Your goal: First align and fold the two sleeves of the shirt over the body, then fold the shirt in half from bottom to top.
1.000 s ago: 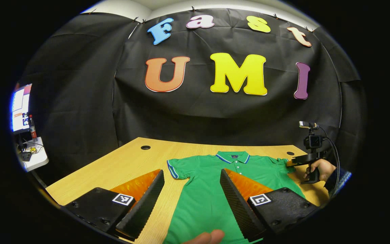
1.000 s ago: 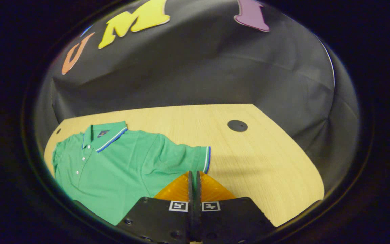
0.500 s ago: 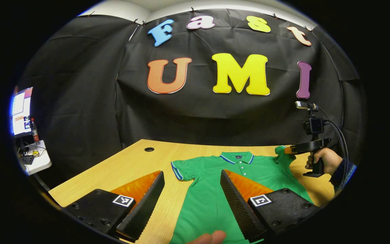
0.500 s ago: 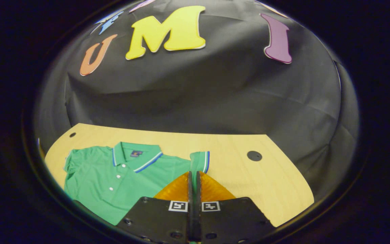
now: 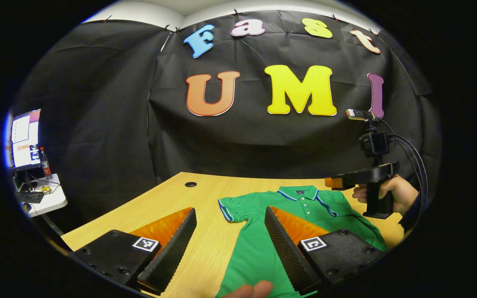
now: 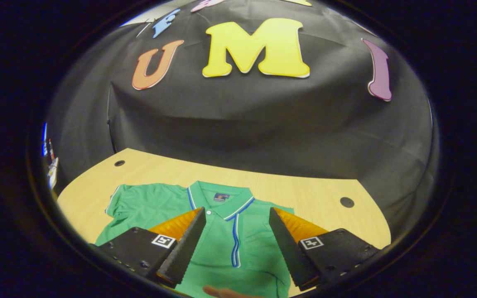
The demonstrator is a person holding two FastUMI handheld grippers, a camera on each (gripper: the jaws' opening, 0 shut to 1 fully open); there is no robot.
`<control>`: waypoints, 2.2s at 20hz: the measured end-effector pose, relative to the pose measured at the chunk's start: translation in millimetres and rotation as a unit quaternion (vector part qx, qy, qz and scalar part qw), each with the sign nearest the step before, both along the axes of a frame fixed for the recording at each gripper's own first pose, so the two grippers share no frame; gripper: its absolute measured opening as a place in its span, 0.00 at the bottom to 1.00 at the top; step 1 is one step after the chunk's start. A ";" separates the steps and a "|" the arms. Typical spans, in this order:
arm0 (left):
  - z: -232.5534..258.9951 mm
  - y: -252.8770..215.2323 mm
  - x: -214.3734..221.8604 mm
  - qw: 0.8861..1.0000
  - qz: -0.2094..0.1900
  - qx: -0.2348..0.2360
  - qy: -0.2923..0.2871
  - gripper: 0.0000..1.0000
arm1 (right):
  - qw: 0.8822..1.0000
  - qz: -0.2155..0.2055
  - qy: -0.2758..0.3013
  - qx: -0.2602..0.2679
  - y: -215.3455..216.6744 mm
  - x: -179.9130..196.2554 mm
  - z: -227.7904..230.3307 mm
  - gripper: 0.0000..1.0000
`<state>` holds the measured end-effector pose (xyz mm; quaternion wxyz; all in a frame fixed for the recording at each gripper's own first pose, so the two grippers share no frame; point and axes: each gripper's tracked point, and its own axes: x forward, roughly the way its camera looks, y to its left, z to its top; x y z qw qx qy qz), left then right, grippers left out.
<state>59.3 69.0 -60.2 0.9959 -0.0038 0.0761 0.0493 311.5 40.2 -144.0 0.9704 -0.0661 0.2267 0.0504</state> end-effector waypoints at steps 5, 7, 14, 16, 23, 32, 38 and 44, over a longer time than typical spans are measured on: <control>-5.6 -2.7 -0.3 1.000 -0.001 -0.007 0.014 1.00 | 0.999 0.022 -0.047 0.014 13.4 -39.1 45.3 0.95; -5.0 0.4 -1.3 1.000 0.007 -0.004 0.013 1.00 | 0.997 0.031 -0.071 0.011 13.8 -62.0 62.4 0.95; 3.8 -5.9 -2.0 1.000 0.016 0.001 -0.002 1.00 | 0.988 0.049 -0.146 -0.005 -2.6 -156.1 101.1 0.95; -0.3 -8.1 -0.1 1.000 0.017 -0.005 0.002 1.00 | 0.987 0.054 -0.151 -0.004 -12.8 -182.4 100.8 0.95; -1.8 4.2 20.1 0.999 0.035 -0.015 -0.012 1.00 | 0.983 0.069 -0.169 -0.005 -51.8 -258.8 86.8 0.96; -89.8 47.3 170.5 0.992 0.046 -0.034 0.110 1.00 | 0.983 0.055 -0.166 0.052 -84.0 -243.9 54.8 0.95; -137.4 60.4 252.1 0.983 0.064 -0.056 0.159 1.00 | 0.987 0.036 -0.151 0.031 -100.3 -215.2 23.9 0.95; -172.7 68.3 261.3 0.973 0.079 -0.063 0.205 1.00 | 0.985 0.063 -0.156 0.046 -85.4 -215.6 27.7 0.95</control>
